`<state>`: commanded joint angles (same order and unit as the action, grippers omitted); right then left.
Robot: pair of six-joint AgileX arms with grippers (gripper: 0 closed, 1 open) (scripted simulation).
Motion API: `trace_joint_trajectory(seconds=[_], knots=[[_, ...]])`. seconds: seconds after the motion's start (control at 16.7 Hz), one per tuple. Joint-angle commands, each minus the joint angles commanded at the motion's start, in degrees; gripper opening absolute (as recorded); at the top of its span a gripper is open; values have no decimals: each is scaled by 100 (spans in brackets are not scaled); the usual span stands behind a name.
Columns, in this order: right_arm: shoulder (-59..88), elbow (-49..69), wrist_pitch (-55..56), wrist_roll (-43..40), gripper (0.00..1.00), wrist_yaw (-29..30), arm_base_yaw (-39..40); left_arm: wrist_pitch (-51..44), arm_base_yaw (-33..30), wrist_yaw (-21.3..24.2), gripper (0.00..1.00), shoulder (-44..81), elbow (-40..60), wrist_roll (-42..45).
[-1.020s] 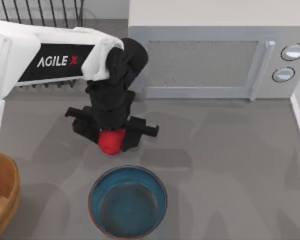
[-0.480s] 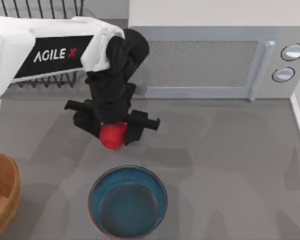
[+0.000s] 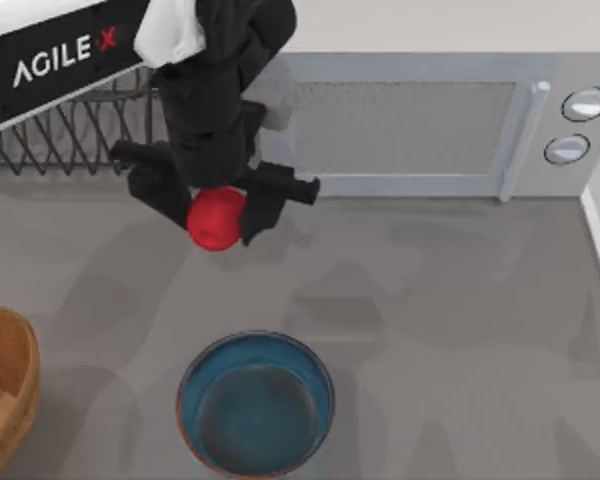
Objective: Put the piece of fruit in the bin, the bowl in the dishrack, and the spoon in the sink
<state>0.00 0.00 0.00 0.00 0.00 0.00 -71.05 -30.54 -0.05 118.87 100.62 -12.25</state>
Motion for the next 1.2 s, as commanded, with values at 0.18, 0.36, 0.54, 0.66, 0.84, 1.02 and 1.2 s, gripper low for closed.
trace_joint_trajectory(seconds=[0.18, 0.36, 0.54, 0.66, 0.84, 1.02, 1.2], knots=[[0, 0, 0, 0, 100, 0, 0, -16, 1, 0, 0, -12, 11, 0], [0, 0, 0, 0, 100, 0, 0, -12, 43, -28, 0, -68, -75, 18], [0, 0, 0, 0, 100, 0, 0, -99, 281, -189, 0, -629, -573, 48], [0, 0, 0, 0, 100, 0, 0, -207, 534, -358, 0, -1274, -1086, 70], [0, 0, 0, 0, 100, 0, 0, -425, 985, -662, 0, -2516, -2034, 113], [0, 0, 0, 0, 100, 0, 0, -639, 1441, -969, 0, -3766, -3004, 161], [0, 0, 0, 0, 100, 0, 0, -791, 1793, -1202, 0, -4577, -3720, 194]])
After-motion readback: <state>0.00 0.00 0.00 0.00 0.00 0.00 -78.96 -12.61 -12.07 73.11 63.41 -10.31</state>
